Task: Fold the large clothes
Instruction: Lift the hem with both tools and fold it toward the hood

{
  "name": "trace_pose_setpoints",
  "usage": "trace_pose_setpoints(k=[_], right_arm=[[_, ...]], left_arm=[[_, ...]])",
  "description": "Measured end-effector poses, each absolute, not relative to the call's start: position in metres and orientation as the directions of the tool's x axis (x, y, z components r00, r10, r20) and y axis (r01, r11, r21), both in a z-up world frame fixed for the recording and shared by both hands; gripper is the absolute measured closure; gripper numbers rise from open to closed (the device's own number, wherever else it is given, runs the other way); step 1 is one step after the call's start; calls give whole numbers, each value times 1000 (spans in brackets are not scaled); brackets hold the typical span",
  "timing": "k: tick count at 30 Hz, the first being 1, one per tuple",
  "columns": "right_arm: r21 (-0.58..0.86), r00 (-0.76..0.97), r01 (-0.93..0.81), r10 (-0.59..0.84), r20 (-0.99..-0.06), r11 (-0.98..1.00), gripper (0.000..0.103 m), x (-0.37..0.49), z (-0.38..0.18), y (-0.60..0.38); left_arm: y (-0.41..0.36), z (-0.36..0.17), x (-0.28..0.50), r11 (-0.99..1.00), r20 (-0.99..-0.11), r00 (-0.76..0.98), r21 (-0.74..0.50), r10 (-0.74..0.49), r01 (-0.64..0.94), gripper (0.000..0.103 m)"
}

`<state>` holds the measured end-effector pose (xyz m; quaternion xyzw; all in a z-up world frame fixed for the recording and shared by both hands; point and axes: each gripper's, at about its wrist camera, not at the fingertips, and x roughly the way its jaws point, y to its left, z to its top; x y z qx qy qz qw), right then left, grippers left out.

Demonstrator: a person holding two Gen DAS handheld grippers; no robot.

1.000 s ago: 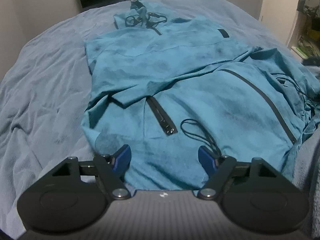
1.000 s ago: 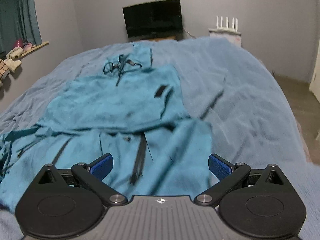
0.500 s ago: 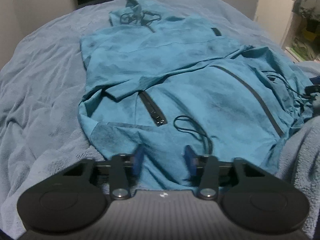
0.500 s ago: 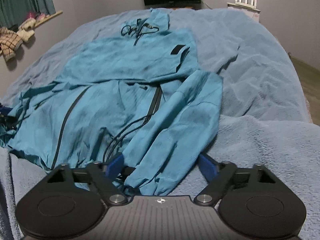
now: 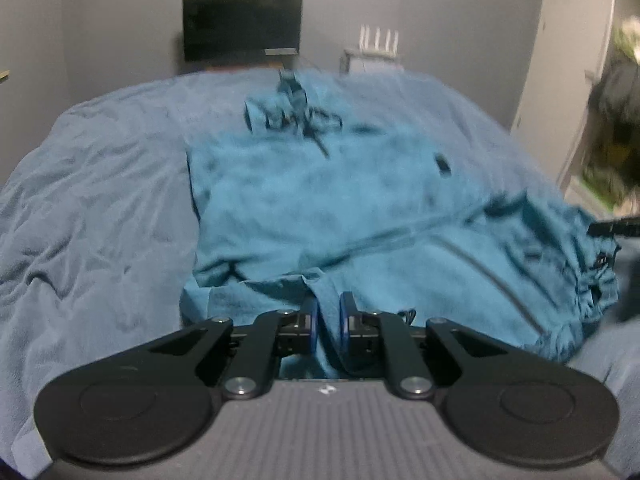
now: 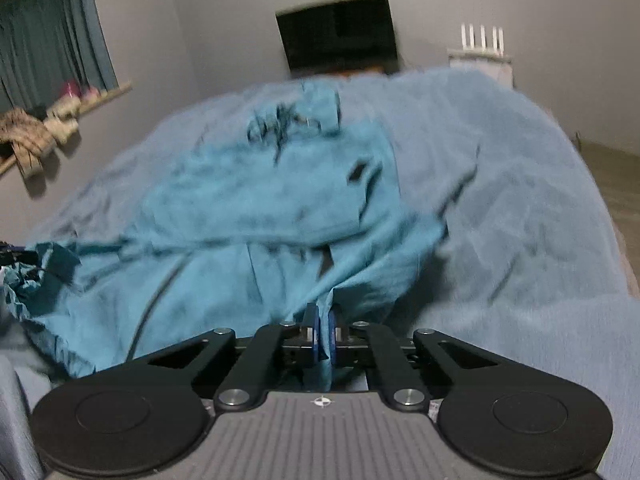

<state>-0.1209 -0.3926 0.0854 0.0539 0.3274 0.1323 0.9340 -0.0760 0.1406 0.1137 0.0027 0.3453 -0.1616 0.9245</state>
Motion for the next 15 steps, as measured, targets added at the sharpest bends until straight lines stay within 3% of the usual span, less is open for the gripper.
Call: trace_pose_setpoints(k=[4,15], right_arm=[[204,804,-227,302,-513,952,99,-104,114,-396],[280,860,-227,327,-391,933,99,-34,163,-406]], left_arm=[[151,126,-62,951,-579,754,-176,-310,255,95],[187,157,-7,945,-463,838,-277,-288,171,96]])
